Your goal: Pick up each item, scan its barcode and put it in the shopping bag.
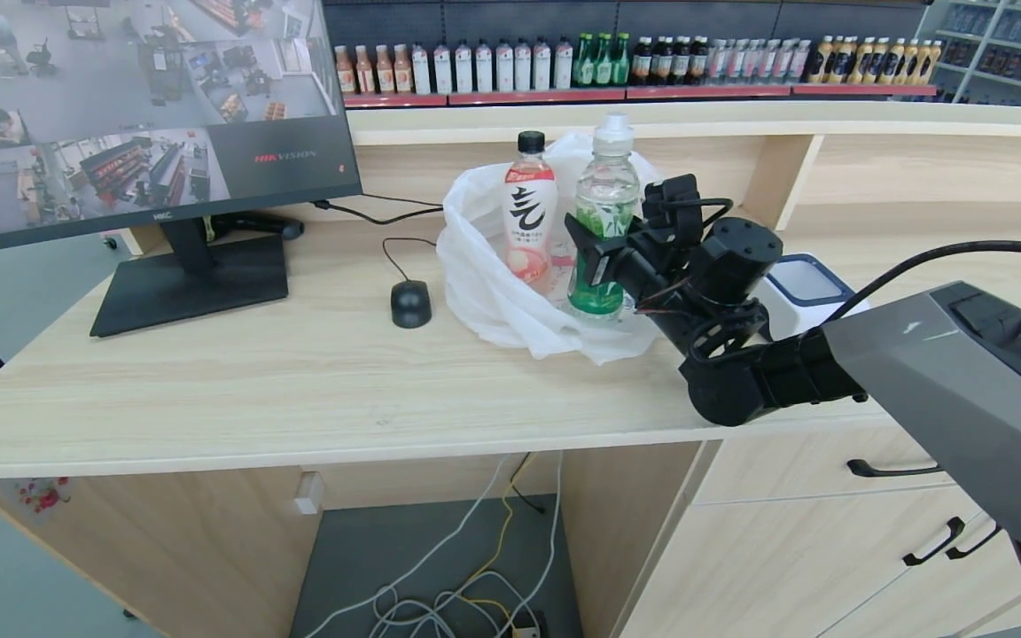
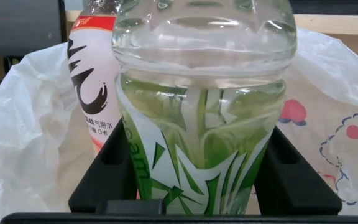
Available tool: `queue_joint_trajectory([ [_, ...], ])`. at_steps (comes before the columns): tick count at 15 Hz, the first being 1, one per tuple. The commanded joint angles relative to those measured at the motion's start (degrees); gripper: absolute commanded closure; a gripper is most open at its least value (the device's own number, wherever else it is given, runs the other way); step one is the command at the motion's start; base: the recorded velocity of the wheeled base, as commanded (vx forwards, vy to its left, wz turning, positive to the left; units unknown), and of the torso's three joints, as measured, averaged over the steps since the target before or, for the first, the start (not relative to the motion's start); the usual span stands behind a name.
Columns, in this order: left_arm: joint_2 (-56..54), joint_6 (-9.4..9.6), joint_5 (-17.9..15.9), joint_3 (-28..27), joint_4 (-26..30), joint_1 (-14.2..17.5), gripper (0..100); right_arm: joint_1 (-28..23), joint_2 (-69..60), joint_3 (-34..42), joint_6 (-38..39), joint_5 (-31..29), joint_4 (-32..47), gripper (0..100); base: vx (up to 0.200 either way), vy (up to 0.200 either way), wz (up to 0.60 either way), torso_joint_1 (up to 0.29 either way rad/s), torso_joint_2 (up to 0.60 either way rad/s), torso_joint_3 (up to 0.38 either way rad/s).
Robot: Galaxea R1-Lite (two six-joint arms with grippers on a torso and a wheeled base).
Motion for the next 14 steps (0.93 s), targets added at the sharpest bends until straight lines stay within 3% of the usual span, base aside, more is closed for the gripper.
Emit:
queue_joint_trajectory([
  [1,-0.02,-0.04,0.00,0.00,0.00,0.00,0,-0.10,-0.22,0.35,-0.04,0.06,-0.06,100,0.000,0.000,0.00,0.000,0.00,0.000],
  [9,-0.02,0.04,0.00,0.00,0.00,0.00,0,-0.18,-0.66,1.40,-0.04,0.06,-1.21,100,0.000,0.000,0.00,0.000,0.00,0.000],
  [10,-0.02,-0.04,0.00,0.00,0.00,0.00,0,-0.27,-0.93,1.49,0.05,0.06,-1.47,0,0.000,0.000,0.00,0.000,0.00,0.000],
  [14,-0.02,-0.04,0.00,0.00,0.00,0.00,0,-0.01,-1.72,1.49,1.90,-0.03,-4.55,0,0.000,0.000,0.00,0.000,0.00,0.000],
])
